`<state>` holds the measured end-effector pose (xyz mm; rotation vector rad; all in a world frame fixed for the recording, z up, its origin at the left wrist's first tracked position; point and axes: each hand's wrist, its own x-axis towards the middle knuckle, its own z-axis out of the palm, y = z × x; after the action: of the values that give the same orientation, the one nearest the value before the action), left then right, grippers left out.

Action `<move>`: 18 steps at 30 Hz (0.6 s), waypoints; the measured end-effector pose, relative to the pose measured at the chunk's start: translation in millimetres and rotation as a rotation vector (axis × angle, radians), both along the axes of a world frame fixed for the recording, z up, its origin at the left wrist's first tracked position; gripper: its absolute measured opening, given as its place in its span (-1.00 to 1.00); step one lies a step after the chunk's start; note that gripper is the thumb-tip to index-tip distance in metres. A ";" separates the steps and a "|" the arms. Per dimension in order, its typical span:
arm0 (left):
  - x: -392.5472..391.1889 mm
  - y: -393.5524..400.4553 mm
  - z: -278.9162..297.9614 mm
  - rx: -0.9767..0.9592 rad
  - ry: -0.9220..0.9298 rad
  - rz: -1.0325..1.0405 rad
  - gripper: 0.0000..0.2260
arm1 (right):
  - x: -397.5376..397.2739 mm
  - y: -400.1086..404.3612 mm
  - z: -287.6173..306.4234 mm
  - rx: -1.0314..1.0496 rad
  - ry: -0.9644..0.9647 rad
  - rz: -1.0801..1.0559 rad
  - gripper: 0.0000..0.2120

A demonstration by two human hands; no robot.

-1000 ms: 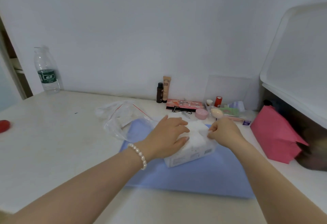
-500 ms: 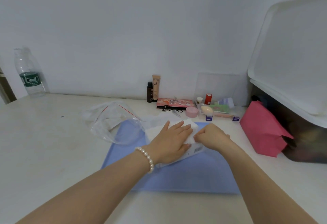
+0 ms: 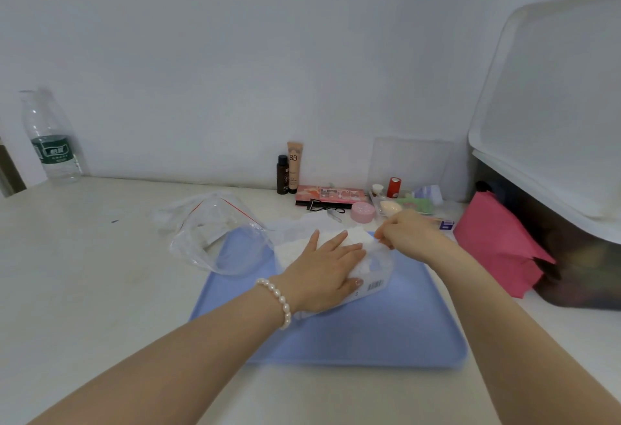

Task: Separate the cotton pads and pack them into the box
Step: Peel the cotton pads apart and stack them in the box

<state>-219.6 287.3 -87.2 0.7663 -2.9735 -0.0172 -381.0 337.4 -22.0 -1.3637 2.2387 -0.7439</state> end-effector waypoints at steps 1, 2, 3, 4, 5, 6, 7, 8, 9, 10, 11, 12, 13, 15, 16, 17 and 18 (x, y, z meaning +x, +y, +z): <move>0.2 0.1 0.0 0.000 0.002 0.000 -0.50 | 1.3 -2.4 -1.7 0.018 -0.004 0.010 -0.82; 0.1 0.5 -0.2 0.001 0.007 -0.001 -0.50 | 2.5 -3.7 -3.0 0.035 -0.007 0.020 -0.82; 0.1 0.9 0.0 0.007 0.017 -0.003 -0.49 | 3.6 -4.4 -3.8 0.046 -0.001 0.030 -0.80; 0.7 1.3 0.6 0.024 0.033 -0.003 -0.49 | 4.2 -4.5 -4.8 0.050 0.009 0.039 -0.78; 0.9 1.7 1.8 0.054 0.058 0.002 -0.49 | 3.9 -3.9 -5.0 0.058 0.018 0.049 -0.78; 1.1 1.6 3.4 0.096 0.094 0.012 -0.50 | 3.7 -2.3 -4.1 0.073 0.023 0.063 -0.79; 1.3 1.2 5.0 0.147 0.137 0.029 -0.51 | 3.7 -1.2 -3.5 0.094 0.028 0.078 -0.79; 0.8 0.3 7.6 0.198 0.185 0.051 -0.53 | 3.5 -0.7 -3.3 0.116 0.046 0.089 -0.77; 0.0 -1.2 9.8 0.240 0.230 0.073 -0.55 | 3.8 -1.0 -4.6 0.131 0.079 0.095 -0.77; -1.0 -2.7 12.0 0.265 0.259 0.090 -0.57 | 4.7 -1.8 -6.6 0.127 0.125 0.092 -0.79; -2.3 -3.9 14.5 0.267 0.276 0.100 -0.60 | 6.0 -2.4 -8.6 0.090 0.177 0.073 -0.83; -3.6 -5.0 17.0 0.257 0.293 0.106 -0.64 | 6.8 -2.8 -10.9 0.024 0.220 0.035 -0.87; -5.3 -6.0 19.2 0.250 0.323 0.117 -0.68 | 6.9 -2.4 -13.4 -0.057 0.235 -0.010 -0.87; -9.7 -8.4 24.1 0.260 0.391 0.153 -0.72 | 4.3 -0.2 -15.3 -0.198 0.137 -0.074 -0.81; -12.2 -10.0 26.4 0.261 0.414 0.165 -0.71 | 3.3 2.0 -15.0 -0.239 0.044 -0.083 -0.79; -15.5 -12.3 29.2 0.259 0.429 0.173 -0.68 | 2.8 4.3 -13.7 -0.261 -0.039 -0.085 -0.78; -18.9 -14.7 31.8 0.267 0.438 0.180 -0.63 | 2.0 6.2 -13.7 -0.269 -0.082 -0.082 -0.78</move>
<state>-238.5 272.6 -55.4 0.9166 -2.5059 -0.5110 -379.0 343.7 -35.7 -1.3375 2.2009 -1.1436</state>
